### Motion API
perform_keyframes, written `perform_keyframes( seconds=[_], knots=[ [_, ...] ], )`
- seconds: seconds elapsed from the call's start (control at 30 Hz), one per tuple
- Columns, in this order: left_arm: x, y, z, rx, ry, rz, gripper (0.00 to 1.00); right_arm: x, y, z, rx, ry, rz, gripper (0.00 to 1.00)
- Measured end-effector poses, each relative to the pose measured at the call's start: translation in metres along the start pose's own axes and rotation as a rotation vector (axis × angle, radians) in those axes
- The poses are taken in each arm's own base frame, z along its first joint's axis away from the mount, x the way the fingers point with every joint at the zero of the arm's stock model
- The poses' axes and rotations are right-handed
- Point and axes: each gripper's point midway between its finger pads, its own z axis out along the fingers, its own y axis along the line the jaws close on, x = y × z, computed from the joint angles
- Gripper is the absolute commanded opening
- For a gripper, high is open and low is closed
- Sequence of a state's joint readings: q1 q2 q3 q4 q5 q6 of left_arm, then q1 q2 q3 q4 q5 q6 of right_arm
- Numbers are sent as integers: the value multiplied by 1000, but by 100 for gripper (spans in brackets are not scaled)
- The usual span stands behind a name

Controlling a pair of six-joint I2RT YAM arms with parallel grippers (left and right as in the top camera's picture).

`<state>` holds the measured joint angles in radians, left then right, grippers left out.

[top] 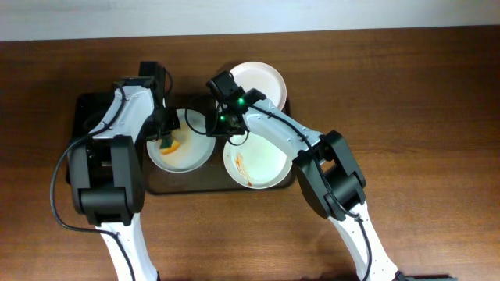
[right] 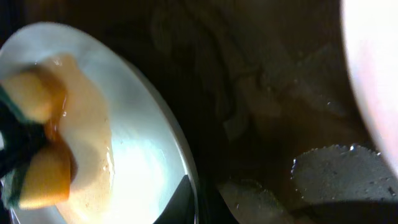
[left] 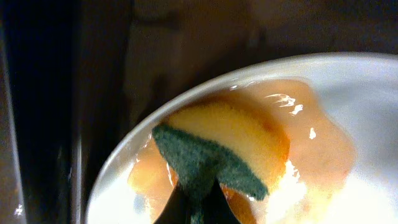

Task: Clean dirty plates on tray and stack at the side
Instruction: 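Scrub the plate surface with the sponge while right gripper holds it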

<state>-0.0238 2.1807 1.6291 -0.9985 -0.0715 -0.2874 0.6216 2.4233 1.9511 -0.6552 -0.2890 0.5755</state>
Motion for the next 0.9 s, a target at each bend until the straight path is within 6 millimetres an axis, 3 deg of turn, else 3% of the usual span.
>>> perform_keyframes(
  seconds=[0.13, 0.23, 0.33, 0.4, 0.57, 0.67, 0.73, 0.9],
  knots=[
    [21, -14, -2, 165, 106, 123, 1, 1, -1, 0, 1, 5, -7, 4],
    [33, -48, -9, 403, 136, 248, 1, 0, -2, -1, 0, 5, -2, 4],
    [27, -66, -12, 497, 89, 294, 1, 1, -3, -1, -1, 10, 6, 4],
    [11, -61, -9, 485, 39, 251, 1, 2, -4, -1, 4, 18, 14, 4],
    [-36, -21, 0, 335, -92, -6, 1, 3, -4, -2, 0, 24, 19, 4],
    [-37, -18, 0, 280, -94, -84, 1, 3, -3, -2, -1, 24, 18, 4],
    [-21, -16, 0, 231, -30, -87, 1, 5, -4, -2, -1, 32, 19, 4],
    [54, 4, -4, 128, 261, -6, 1, 9, -1, -2, -20, 50, 6, 4]
  ],
)
